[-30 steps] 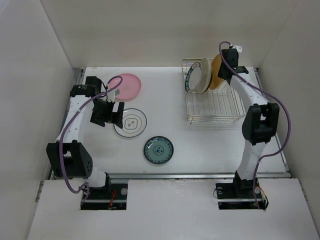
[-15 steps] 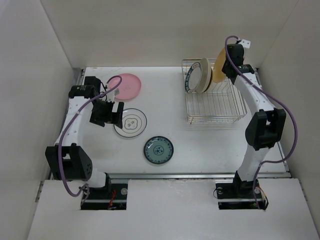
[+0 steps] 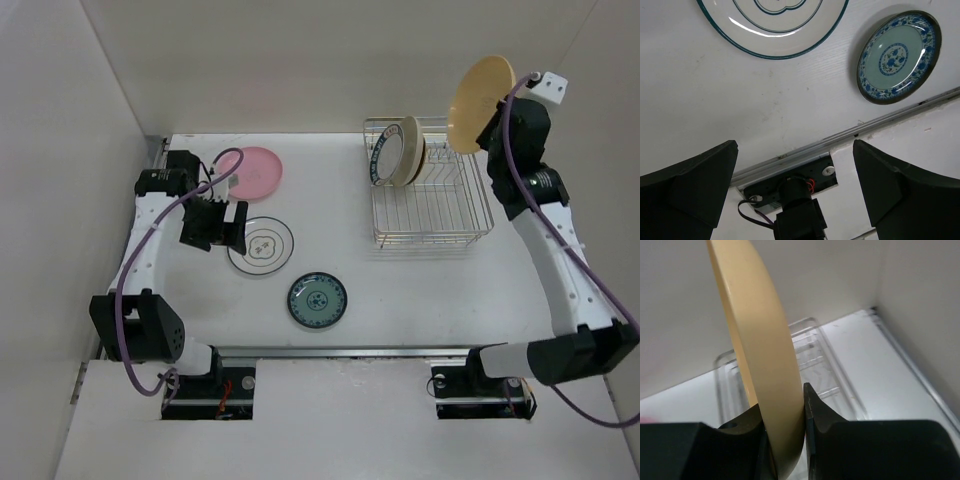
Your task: Unload the plates from the dish rack
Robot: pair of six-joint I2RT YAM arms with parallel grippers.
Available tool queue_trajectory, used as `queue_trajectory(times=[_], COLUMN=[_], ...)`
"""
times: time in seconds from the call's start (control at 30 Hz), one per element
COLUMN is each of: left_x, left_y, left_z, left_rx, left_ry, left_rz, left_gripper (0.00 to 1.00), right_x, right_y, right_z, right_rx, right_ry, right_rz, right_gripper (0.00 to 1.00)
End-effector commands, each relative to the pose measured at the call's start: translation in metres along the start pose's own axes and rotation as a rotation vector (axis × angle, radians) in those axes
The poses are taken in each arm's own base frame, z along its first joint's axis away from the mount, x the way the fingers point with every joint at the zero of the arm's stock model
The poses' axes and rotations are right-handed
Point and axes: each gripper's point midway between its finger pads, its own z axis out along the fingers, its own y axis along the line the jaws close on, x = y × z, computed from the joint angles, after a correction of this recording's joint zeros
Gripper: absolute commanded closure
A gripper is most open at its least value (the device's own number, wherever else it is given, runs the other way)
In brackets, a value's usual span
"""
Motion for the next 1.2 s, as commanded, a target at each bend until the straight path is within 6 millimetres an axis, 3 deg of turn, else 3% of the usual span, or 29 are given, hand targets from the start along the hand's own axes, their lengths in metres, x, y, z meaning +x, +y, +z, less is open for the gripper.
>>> queue_trajectory(times=[0.0, 0.1, 0.13, 0.17, 0.23, 0.27, 0.33, 0.37, 0.4, 0.5, 0.63, 0.73, 0.9, 1.17], left_x=[-0.010, -0.017, -0.020, -0.020, -0.025, -0.028, -0.032, -0.032, -0.034, -0.036, -0.042, -0.038, -0.034, -0.021], left_y=[-0.019, -0.034, -0.039, -0.041, -0.047, -0.046, -0.048, -0.048, -0.046, -0.047, -0.036, -0.029, -0.032, -0.037], left_z=[-0.031, -0.042, -0.048, -0.048, -0.057, -0.057, -0.061, -0.061, -0.061, -0.054, -0.042, -0.031, -0.026, -0.012], left_rx=[0.052, 0.117, 0.131, 0.146, 0.160, 0.158, 0.146, 0.146, 0.135, 0.124, 0.067, 0.047, 0.075, 0.128], left_ry=[-0.105, -0.160, -0.185, -0.188, -0.225, -0.236, -0.259, -0.260, -0.268, -0.246, -0.242, -0.212, -0.197, -0.132], left_rz=[0.057, 0.096, 0.107, 0.108, 0.133, 0.138, 0.167, 0.168, 0.171, 0.188, 0.203, 0.200, 0.215, 0.232], left_gripper=[0.00, 0.00, 0.00, 0.00, 0.00, 0.00, 0.00, 0.00, 0.00, 0.00, 0.04, 0.09, 0.32, 0.55], right_x=[0.005, 0.045, 0.060, 0.082, 0.104, 0.123, 0.140, 0.148, 0.166, 0.185, 0.217, 0.227, 0.252, 0.252], right_y=[0.072, 0.104, 0.125, 0.135, 0.162, 0.175, 0.197, 0.213, 0.221, 0.248, 0.272, 0.283, 0.300, 0.313], right_z=[-0.030, -0.048, -0.067, -0.074, -0.097, -0.119, -0.140, -0.166, -0.174, -0.216, -0.238, -0.250, -0.266, -0.271], right_rx=[-0.380, -0.551, -0.667, -0.720, -0.877, -1.003, -1.126, -1.220, -1.255, -1.410, -1.500, -1.553, -1.624, -1.644], right_ry=[0.018, 0.144, 0.197, 0.254, 0.302, 0.359, 0.386, 0.413, 0.451, 0.505, 0.577, 0.626, 0.702, 0.701], right_rz=[-0.018, -0.060, -0.075, -0.091, -0.098, -0.104, -0.109, -0.121, -0.133, -0.136, -0.127, -0.114, -0.103, -0.089], right_gripper=[1.00, 1.00, 1.00, 1.00, 1.00, 1.00, 1.00, 1.00, 1.00, 1.00, 1.00, 1.00, 1.00, 1.00])
